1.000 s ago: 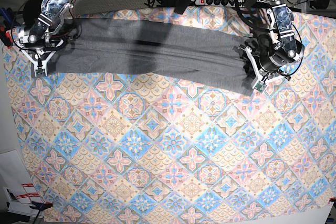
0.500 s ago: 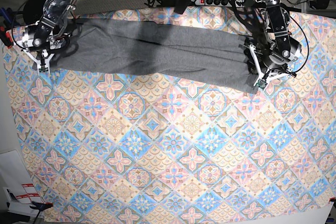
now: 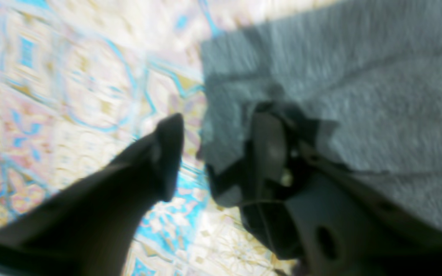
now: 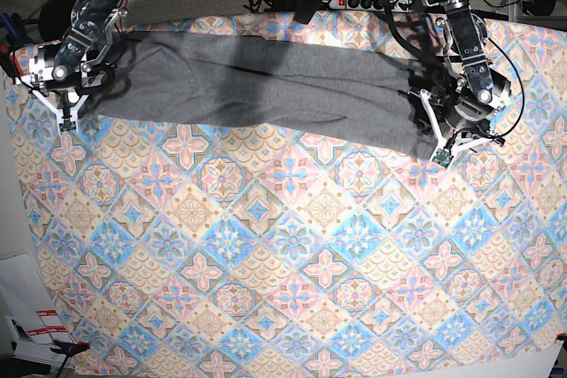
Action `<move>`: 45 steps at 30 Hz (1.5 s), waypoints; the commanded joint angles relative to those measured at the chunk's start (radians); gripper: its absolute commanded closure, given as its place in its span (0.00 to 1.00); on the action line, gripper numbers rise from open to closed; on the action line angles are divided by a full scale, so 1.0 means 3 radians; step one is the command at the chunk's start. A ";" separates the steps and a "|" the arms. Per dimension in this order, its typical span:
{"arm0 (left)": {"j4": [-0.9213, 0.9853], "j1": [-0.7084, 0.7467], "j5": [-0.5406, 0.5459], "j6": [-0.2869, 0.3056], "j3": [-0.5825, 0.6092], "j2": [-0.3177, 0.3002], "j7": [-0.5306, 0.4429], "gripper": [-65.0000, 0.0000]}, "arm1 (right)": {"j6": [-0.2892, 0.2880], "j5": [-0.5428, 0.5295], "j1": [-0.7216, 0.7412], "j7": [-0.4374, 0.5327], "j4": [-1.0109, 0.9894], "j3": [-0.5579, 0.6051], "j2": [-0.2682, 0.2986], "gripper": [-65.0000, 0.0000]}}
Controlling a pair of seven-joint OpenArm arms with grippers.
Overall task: Fold the T-shirt properly
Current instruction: 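Hold the strip ends and straighten the strip with both grippers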
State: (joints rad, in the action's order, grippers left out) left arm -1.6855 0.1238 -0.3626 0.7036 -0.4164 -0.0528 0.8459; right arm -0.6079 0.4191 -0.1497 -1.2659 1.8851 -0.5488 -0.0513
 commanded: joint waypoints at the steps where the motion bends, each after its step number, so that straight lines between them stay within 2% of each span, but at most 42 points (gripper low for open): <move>1: -0.0056 -0.0021 0.0014 -0.0018 -0.0011 -0.0031 -0.0014 0.47 | 0.0009 0.0022 0.0021 0.0013 0.0061 0.0037 0.0030 0.50; 4: -0.0056 -0.0006 0.0009 -0.0018 -0.0011 -0.0031 -0.0014 0.30 | 0.0009 0.0022 0.0021 0.0013 0.0061 0.0057 0.0030 0.50; 7: -0.0061 0.0055 0.0014 -0.0018 -0.0011 -0.0036 -0.0014 0.20 | 0.0009 0.0022 0.0026 0.0013 0.0061 0.0062 0.0030 0.50; 11: -0.0184 0.0086 0.0112 -0.0018 -0.0236 -0.0026 -0.0025 0.20 | 0.0009 0.0022 0.0031 0.0013 0.0061 0.0067 0.0030 0.50; 16: -0.0583 0.0224 0.0633 -0.0018 -0.0507 0.0010 -0.0014 0.20 | 0.0009 0.0022 0.0031 0.0115 0.0056 0.0067 0.0030 0.50; 26: -0.0521 0.0516 0.1411 -0.0018 -0.0553 0.0010 -0.0009 0.19 | 0.0009 0.0028 0.0016 0.0131 0.0051 0.0067 0.0030 0.50; 31: -0.0071 0.0352 0.1615 -0.0018 -0.1269 0.0035 0.0021 0.19 | 0.0003 0.0028 0.0011 0.0131 0.0056 0.0123 0.0030 0.50; 33: 0.0169 0.0255 0.1615 -0.0018 -0.1428 0.0015 0.0103 0.19 | 0.0003 0.0028 0.0011 0.0131 0.0056 0.0185 0.0035 0.50; 35: 0.0292 0.0234 0.1625 -0.0018 -0.1428 -0.0072 0.0129 0.19 | 0.0003 0.0028 0.0011 0.0131 0.0056 0.0185 0.0035 0.50; 45: 0.0322 0.0214 0.1631 -0.0018 -0.0942 -0.0082 0.0134 0.19 | 0.0003 0.0028 0.0011 0.0126 0.0061 0.0190 0.0035 0.50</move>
State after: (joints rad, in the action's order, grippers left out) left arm -1.5742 0.1947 0.1127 0.6960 -0.6968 -0.0650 0.9016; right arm -0.6086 0.4187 -0.1532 -1.2320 1.8843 -0.4908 -0.0505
